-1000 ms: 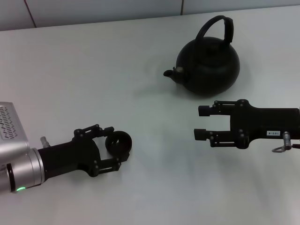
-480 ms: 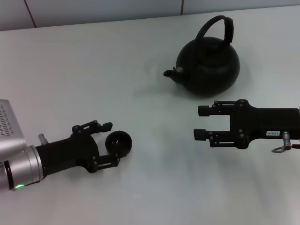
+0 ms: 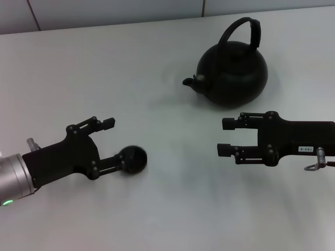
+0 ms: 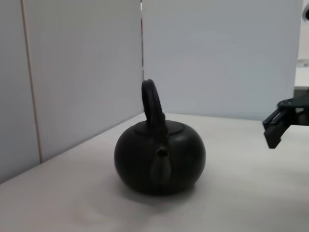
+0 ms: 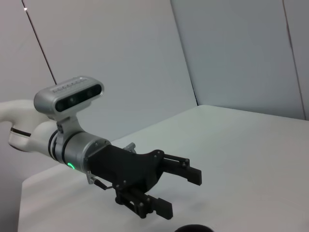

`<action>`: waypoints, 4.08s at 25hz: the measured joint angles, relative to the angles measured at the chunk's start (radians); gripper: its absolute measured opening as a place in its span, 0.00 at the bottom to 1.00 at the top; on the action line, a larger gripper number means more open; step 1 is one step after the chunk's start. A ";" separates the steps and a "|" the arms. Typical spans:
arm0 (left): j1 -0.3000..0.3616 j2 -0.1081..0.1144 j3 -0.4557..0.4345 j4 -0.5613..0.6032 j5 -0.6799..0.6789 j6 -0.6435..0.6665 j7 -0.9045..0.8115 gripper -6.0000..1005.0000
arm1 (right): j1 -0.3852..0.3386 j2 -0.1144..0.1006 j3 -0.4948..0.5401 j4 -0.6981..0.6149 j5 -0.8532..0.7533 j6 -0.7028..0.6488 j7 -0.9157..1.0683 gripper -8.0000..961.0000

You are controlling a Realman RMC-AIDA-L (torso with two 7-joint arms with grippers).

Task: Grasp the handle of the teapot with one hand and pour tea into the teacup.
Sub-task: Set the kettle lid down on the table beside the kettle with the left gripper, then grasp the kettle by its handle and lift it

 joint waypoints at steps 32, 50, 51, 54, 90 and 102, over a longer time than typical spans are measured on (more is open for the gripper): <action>0.061 0.084 -0.351 0.408 0.453 0.466 -0.269 0.78 | -0.015 -0.004 0.058 0.026 0.006 0.001 -0.107 0.74; 0.037 0.065 -0.363 0.421 0.546 0.445 -0.288 0.78 | -0.114 -0.001 0.075 0.082 0.308 0.064 -0.279 0.74; 0.037 0.065 -0.363 0.421 0.546 0.445 -0.288 0.78 | -0.128 -0.002 0.075 0.101 0.349 0.071 -0.315 0.74; 0.038 0.063 -0.363 0.420 0.553 0.440 -0.288 0.78 | -0.159 -0.001 0.084 0.155 0.470 0.118 -0.401 0.74; 0.037 0.057 -0.374 0.420 0.576 0.437 -0.324 0.78 | 0.073 -0.001 0.255 0.447 0.586 0.559 -0.550 0.74; 0.033 0.048 -0.374 0.421 0.578 0.423 -0.324 0.78 | 0.154 -0.001 0.258 0.466 0.590 0.682 -0.550 0.74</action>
